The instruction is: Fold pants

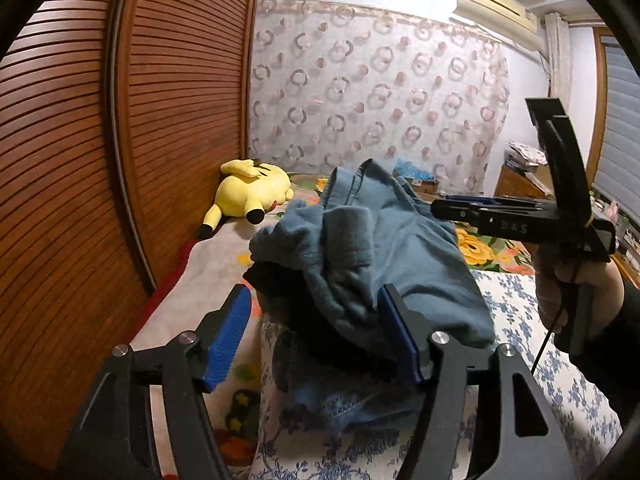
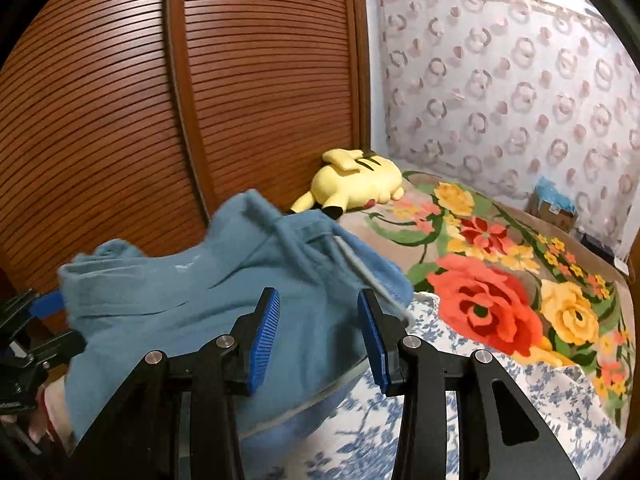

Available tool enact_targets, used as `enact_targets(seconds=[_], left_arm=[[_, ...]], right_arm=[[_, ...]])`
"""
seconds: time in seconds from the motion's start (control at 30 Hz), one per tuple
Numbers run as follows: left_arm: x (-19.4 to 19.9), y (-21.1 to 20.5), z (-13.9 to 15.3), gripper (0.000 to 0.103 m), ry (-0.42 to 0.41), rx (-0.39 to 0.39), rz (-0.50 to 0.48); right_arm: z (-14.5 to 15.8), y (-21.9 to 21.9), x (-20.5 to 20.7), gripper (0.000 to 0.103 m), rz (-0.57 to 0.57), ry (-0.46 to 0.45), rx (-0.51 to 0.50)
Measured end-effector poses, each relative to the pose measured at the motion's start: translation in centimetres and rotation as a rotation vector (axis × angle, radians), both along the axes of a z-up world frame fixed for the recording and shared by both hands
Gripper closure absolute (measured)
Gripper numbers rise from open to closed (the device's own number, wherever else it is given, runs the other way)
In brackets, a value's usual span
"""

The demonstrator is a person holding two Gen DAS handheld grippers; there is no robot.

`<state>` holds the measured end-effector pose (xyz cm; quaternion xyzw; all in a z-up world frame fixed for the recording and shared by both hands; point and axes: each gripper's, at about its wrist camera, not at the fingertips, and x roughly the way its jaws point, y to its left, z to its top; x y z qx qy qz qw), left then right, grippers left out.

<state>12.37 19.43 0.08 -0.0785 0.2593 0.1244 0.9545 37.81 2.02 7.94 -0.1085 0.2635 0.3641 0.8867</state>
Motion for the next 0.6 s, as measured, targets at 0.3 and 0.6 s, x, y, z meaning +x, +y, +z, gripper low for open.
enact_targets(seconds=[0.3, 0.6], left_arm=[[-2.2, -0.7, 1.5, 0.0, -0.037, 0.021, 0.001], [-4.1, -1.2, 2.5, 0.0, -0.04, 0.046, 0.005]], right_arm=[[0.7, -1.5, -3.7, 0.042, -0.004, -0.032, 0.035], [0.8, -2.7, -7.0, 0.023, -0.012, -0.039, 0.053]])
